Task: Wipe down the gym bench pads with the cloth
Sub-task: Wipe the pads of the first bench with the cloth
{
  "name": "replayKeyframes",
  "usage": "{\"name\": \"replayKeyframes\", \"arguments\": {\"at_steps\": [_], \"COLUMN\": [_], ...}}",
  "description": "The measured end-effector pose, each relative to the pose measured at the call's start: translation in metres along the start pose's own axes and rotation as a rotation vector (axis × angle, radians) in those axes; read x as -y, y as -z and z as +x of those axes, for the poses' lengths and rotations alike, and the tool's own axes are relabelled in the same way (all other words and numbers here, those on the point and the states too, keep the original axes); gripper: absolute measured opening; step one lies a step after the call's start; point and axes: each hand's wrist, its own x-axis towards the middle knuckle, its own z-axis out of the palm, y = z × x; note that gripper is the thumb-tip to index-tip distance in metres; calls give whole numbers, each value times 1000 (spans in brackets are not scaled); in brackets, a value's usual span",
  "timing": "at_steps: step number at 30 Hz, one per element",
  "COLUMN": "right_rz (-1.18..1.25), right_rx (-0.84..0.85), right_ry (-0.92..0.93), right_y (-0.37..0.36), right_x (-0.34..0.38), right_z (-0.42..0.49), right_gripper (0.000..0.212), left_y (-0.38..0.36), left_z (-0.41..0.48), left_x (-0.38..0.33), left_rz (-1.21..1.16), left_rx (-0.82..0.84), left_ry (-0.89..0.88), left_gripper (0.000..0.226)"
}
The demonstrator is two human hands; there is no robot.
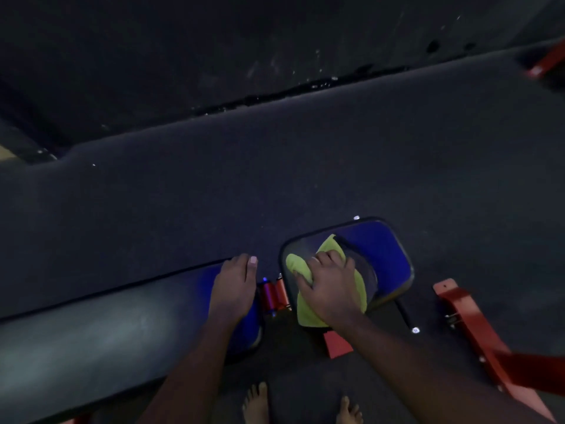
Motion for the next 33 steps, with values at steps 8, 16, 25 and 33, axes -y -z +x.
{"name": "replayKeyframes", "arguments": {"at_steps": [8, 16, 25, 33], "right_rz": [-252, -349, -293, -270], "right_rx": [166, 191, 258, 124], "right_ry": [33, -63, 50, -165], "right_y": [-147, -158, -152, -157], "right_x": [-25, 7, -14, 6], "right_z": [-7, 123, -82, 111], "right_gripper": [77, 56, 86, 62], "left_y": [-73, -87, -82, -91], "left_z": [100, 111, 108, 107], "left_x": [111, 139, 126, 124], "left_rz": [355, 528, 526, 550], "left_rx": [240, 299, 324, 282], "left_ry": [3, -25, 11, 37], "left_gripper": [45, 39, 39, 39]}}
